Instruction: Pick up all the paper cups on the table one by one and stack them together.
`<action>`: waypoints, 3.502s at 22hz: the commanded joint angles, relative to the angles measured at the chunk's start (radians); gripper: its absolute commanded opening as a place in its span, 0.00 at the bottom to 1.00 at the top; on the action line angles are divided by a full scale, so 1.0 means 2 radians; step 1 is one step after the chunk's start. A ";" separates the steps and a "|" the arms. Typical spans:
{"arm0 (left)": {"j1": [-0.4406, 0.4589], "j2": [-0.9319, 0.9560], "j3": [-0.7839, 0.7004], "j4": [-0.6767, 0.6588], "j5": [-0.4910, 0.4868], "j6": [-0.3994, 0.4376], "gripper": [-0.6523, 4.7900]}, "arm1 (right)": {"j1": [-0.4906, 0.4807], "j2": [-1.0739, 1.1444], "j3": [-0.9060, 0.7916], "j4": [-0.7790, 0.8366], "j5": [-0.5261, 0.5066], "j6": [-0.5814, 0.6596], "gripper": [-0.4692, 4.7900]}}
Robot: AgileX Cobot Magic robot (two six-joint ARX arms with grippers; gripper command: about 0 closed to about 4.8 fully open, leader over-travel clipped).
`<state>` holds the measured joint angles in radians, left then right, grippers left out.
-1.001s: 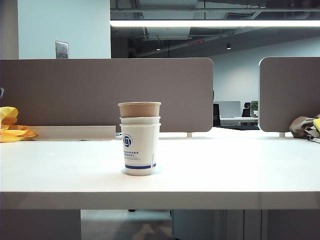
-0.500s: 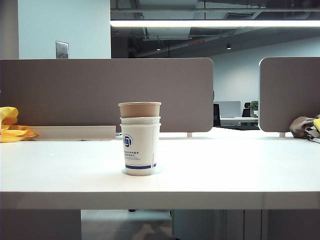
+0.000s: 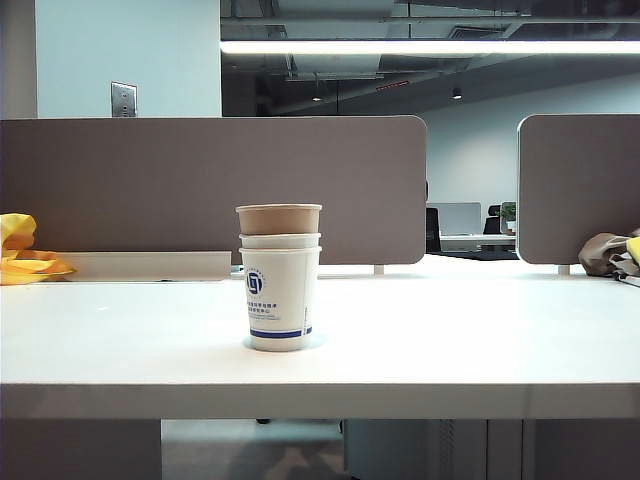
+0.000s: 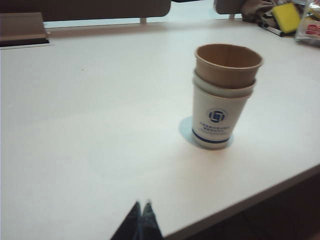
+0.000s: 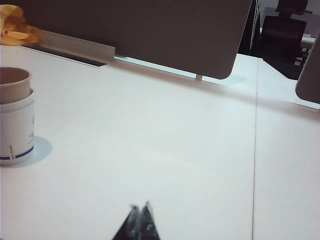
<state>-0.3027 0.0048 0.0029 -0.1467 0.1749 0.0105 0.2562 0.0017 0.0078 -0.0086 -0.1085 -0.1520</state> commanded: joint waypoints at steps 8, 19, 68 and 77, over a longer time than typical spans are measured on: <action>0.127 0.000 0.002 0.019 0.001 0.002 0.11 | -0.085 0.000 -0.004 0.019 -0.001 -0.001 0.08; 0.146 0.000 0.002 0.020 0.001 0.002 0.11 | -0.139 0.000 -0.004 0.021 0.001 -0.001 0.08; 0.151 0.000 0.002 -0.008 0.001 0.002 0.11 | -0.139 0.000 -0.003 -0.084 0.044 0.065 0.08; 0.151 0.000 0.002 -0.008 0.001 0.002 0.11 | -0.139 0.000 -0.003 -0.084 0.044 0.065 0.08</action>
<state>-0.0017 0.0048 0.0048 -0.1574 0.1726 0.0105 -0.0208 0.0017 0.0078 -0.1822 -0.0223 -0.0261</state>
